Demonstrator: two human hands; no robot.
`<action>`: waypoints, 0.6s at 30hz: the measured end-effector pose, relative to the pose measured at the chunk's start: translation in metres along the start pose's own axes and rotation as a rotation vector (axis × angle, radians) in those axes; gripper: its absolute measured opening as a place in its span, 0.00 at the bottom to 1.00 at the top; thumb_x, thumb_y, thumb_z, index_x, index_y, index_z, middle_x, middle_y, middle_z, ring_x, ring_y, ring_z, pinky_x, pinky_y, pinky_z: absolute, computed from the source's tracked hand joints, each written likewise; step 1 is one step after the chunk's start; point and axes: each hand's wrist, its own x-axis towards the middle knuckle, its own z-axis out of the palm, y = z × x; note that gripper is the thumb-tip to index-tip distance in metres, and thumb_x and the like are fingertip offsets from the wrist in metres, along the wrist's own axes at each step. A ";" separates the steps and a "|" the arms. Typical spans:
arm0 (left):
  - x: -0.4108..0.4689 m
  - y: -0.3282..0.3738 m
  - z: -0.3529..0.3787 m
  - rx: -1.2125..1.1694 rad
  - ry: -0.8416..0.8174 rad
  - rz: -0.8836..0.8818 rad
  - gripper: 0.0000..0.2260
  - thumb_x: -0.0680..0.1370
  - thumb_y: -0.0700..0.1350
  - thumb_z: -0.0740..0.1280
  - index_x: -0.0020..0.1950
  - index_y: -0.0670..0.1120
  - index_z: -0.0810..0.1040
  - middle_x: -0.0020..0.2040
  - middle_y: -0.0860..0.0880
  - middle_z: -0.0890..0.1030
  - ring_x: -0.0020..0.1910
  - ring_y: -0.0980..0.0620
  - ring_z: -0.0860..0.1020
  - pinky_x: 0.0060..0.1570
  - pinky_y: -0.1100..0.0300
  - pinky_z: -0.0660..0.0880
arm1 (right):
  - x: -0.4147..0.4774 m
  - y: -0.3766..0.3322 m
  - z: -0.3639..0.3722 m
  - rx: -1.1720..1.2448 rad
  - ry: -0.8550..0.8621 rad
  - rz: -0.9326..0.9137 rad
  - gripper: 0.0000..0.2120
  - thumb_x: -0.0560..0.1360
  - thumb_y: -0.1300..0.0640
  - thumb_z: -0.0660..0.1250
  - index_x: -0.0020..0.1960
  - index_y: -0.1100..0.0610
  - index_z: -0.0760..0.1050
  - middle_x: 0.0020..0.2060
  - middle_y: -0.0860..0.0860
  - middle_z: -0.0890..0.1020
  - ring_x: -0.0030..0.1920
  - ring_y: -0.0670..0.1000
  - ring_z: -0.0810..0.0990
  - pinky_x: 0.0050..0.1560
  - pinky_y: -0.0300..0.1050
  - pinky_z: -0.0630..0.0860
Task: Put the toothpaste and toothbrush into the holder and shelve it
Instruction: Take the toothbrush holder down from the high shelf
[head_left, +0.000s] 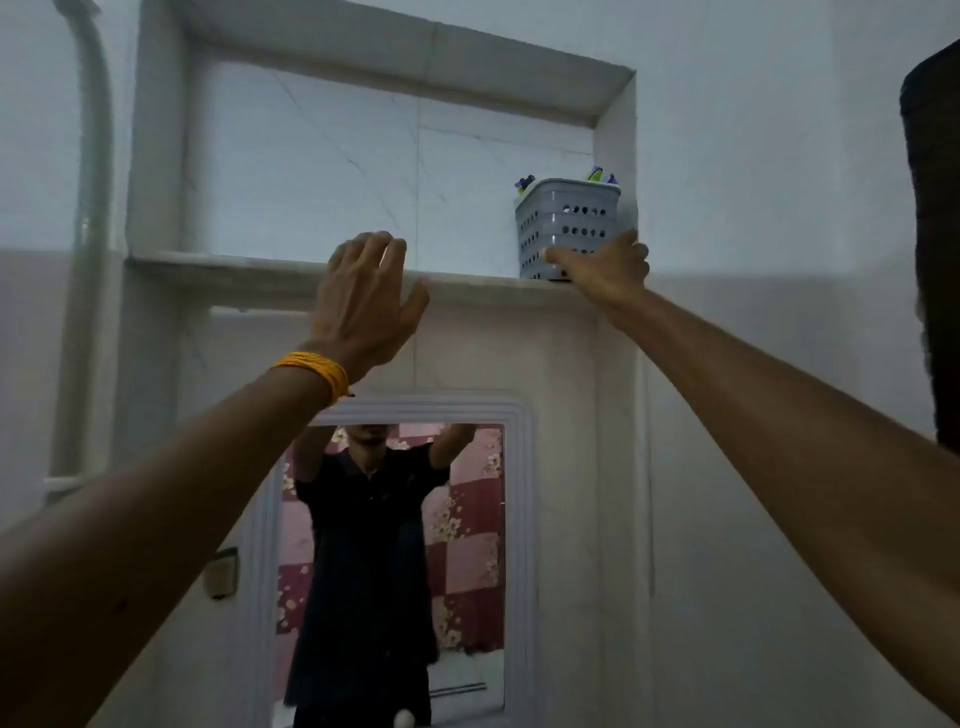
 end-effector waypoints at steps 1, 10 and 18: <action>0.007 -0.006 0.012 0.013 -0.004 0.005 0.26 0.79 0.57 0.54 0.64 0.38 0.73 0.62 0.38 0.77 0.63 0.39 0.74 0.66 0.45 0.70 | 0.010 -0.002 0.005 0.003 0.026 0.003 0.54 0.72 0.37 0.78 0.83 0.62 0.53 0.78 0.61 0.64 0.79 0.61 0.65 0.78 0.58 0.69; 0.025 -0.025 0.059 0.162 0.035 0.043 0.23 0.82 0.59 0.53 0.44 0.42 0.75 0.42 0.41 0.82 0.43 0.40 0.78 0.51 0.47 0.70 | 0.062 -0.005 0.038 0.150 0.141 0.052 0.67 0.44 0.31 0.78 0.75 0.58 0.60 0.70 0.57 0.75 0.68 0.59 0.77 0.65 0.59 0.82; 0.025 -0.029 0.065 0.163 0.035 0.050 0.22 0.83 0.58 0.53 0.45 0.42 0.75 0.42 0.42 0.81 0.43 0.40 0.77 0.50 0.46 0.69 | 0.073 -0.009 0.053 0.183 0.227 0.083 0.63 0.45 0.37 0.82 0.73 0.57 0.63 0.68 0.57 0.75 0.66 0.61 0.78 0.61 0.64 0.82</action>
